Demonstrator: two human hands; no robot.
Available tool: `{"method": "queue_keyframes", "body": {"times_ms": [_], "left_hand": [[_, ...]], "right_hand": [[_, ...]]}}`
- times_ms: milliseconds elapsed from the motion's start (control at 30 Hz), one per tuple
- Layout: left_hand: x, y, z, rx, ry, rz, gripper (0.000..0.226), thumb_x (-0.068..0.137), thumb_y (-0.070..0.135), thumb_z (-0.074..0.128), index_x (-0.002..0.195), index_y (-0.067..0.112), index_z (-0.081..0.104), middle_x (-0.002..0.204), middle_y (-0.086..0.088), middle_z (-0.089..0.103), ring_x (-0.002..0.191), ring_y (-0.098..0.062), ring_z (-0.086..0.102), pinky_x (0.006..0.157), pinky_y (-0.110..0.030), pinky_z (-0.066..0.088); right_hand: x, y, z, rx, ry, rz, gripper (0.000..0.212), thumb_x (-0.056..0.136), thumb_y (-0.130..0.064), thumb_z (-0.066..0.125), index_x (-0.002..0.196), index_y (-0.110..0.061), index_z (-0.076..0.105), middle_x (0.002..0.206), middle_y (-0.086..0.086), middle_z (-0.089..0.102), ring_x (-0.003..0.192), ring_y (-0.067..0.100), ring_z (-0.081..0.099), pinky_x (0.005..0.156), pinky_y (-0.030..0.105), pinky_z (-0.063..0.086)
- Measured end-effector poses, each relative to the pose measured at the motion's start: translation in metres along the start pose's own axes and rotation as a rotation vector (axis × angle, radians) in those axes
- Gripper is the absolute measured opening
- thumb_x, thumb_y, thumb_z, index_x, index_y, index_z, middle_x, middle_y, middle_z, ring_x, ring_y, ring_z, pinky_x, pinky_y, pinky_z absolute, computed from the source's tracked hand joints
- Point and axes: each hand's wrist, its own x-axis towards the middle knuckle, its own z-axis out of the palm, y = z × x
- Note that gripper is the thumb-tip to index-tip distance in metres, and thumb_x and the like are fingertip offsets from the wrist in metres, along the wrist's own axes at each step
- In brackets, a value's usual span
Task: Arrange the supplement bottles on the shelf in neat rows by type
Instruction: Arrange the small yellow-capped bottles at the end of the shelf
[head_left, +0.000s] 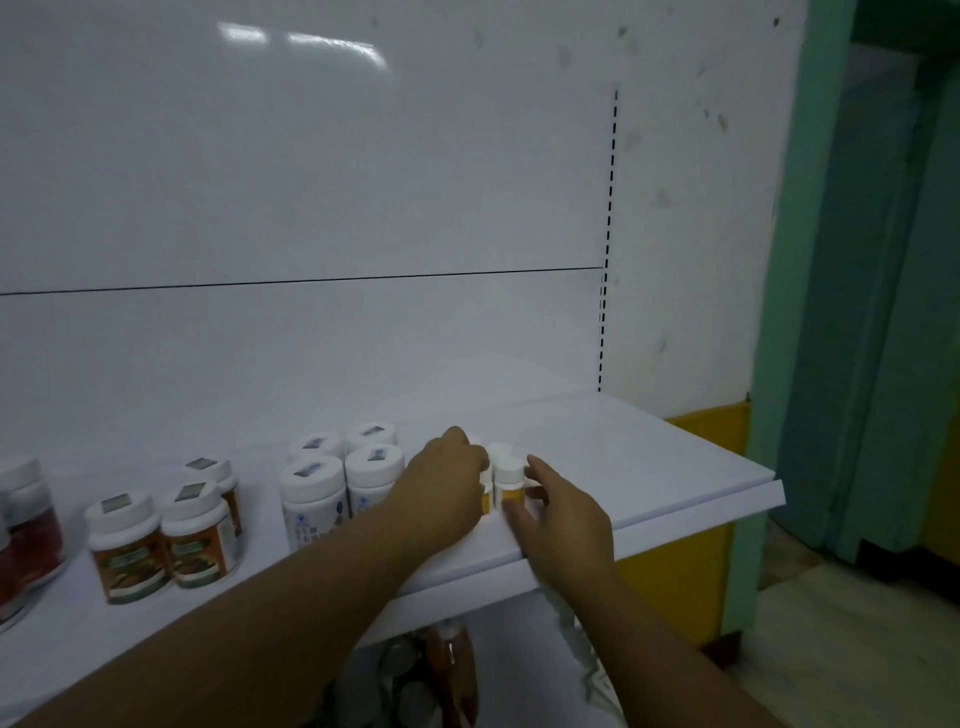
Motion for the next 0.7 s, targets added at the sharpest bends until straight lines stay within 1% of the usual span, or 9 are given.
{"method": "queue_keyframes", "body": {"times_ms": [133, 233, 333, 367, 433, 467, 500, 600, 700], "left_hand": [[0.004, 0.005, -0.002, -0.043, 0.01, -0.06, 0.022, 0.089, 0.019, 0.056, 0.111, 0.016, 0.059, 0.115, -0.006, 0.058, 0.103, -0.02, 0.056, 0.088, -0.027, 0.043], [-0.002, 0.006, -0.006, -0.118, 0.067, -0.043, 0.022, 0.087, 0.022, 0.058, 0.109, 0.018, 0.059, 0.113, -0.001, 0.062, 0.101, -0.017, 0.056, 0.086, -0.025, 0.043], [-0.015, 0.004, -0.023, -0.464, 0.22, -0.083, 0.021, 0.08, 0.021, 0.068, 0.1, 0.023, 0.062, 0.097, 0.005, 0.062, 0.081, -0.009, 0.057, 0.07, -0.016, 0.045], [-0.02, 0.003, -0.032, -0.613, 0.206, -0.107, 0.021, 0.079, 0.019, 0.07, 0.099, 0.022, 0.063, 0.094, 0.003, 0.062, 0.078, -0.01, 0.059, 0.068, -0.016, 0.048], [-0.031, 0.002, -0.05, -0.884, 0.077, -0.135, 0.023, 0.081, 0.013, 0.068, 0.104, 0.016, 0.065, 0.098, -0.006, 0.064, 0.081, -0.016, 0.064, 0.069, -0.022, 0.057], [-0.037, 0.0, -0.059, -0.97, -0.011, -0.145, 0.024, 0.083, 0.011, 0.066, 0.107, 0.012, 0.065, 0.1, -0.009, 0.064, 0.083, -0.017, 0.065, 0.069, -0.022, 0.058], [-0.042, -0.001, -0.067, -1.014, -0.09, -0.15, 0.024, 0.084, 0.01, 0.064, 0.108, 0.01, 0.066, 0.102, -0.01, 0.065, 0.083, -0.015, 0.067, 0.068, -0.02, 0.058], [-0.053, -0.007, -0.08, -1.001, -0.235, -0.144, 0.018, 0.085, 0.011, 0.063, 0.102, 0.01, 0.069, 0.096, -0.004, 0.07, 0.077, -0.01, 0.07, 0.067, -0.019, 0.056], [-0.061, -0.011, -0.086, -0.98, -0.275, -0.134, 0.016, 0.084, 0.014, 0.063, 0.099, 0.012, 0.07, 0.095, -0.005, 0.072, 0.079, -0.012, 0.07, 0.069, -0.022, 0.057]], "right_hand": [[-0.004, 0.004, 0.002, 0.057, 0.056, -0.003, 0.059, 0.085, -0.05, 0.058, 0.137, -0.026, 0.045, 0.132, -0.008, 0.058, 0.118, 0.01, 0.054, 0.098, 0.026, 0.041], [-0.003, 0.007, 0.0, 0.199, 0.153, -0.063, 0.05, 0.082, -0.041, 0.066, 0.127, -0.024, 0.052, 0.123, -0.007, 0.057, 0.112, 0.009, 0.053, 0.095, 0.027, 0.046], [-0.003, 0.005, -0.011, 0.424, 0.229, -0.005, 0.03, 0.084, -0.028, 0.068, 0.111, -0.027, 0.054, 0.11, -0.007, 0.054, 0.103, 0.008, 0.053, 0.088, 0.021, 0.045], [-0.006, 0.003, -0.017, 0.489, 0.278, 0.052, 0.022, 0.085, -0.025, 0.066, 0.105, -0.026, 0.055, 0.106, -0.006, 0.054, 0.1, 0.011, 0.055, 0.083, 0.019, 0.045], [-0.015, -0.004, -0.026, 0.557, 0.322, 0.188, 0.009, 0.09, -0.025, 0.06, 0.095, -0.018, 0.059, 0.095, -0.001, 0.059, 0.093, 0.02, 0.058, 0.07, 0.017, 0.043], [-0.019, -0.009, -0.029, 0.612, 0.247, 0.261, 0.015, 0.092, -0.027, 0.056, 0.092, -0.013, 0.061, 0.088, 0.002, 0.062, 0.086, 0.022, 0.06, 0.065, 0.019, 0.044], [-0.022, -0.017, -0.033, 0.711, 0.091, 0.34, 0.025, 0.095, -0.03, 0.051, 0.091, -0.008, 0.063, 0.082, 0.006, 0.065, 0.077, 0.023, 0.061, 0.06, 0.022, 0.046], [-0.033, -0.04, -0.043, 1.058, -0.481, 0.423, 0.042, 0.098, -0.038, 0.039, 0.098, -0.005, 0.064, 0.076, 0.013, 0.071, 0.059, 0.02, 0.064, 0.05, 0.024, 0.05], [-0.04, -0.052, -0.051, 1.215, -0.754, 0.424, 0.042, 0.09, -0.037, 0.045, 0.103, -0.001, 0.061, 0.076, 0.016, 0.072, 0.057, 0.02, 0.068, 0.047, 0.022, 0.052]]}}
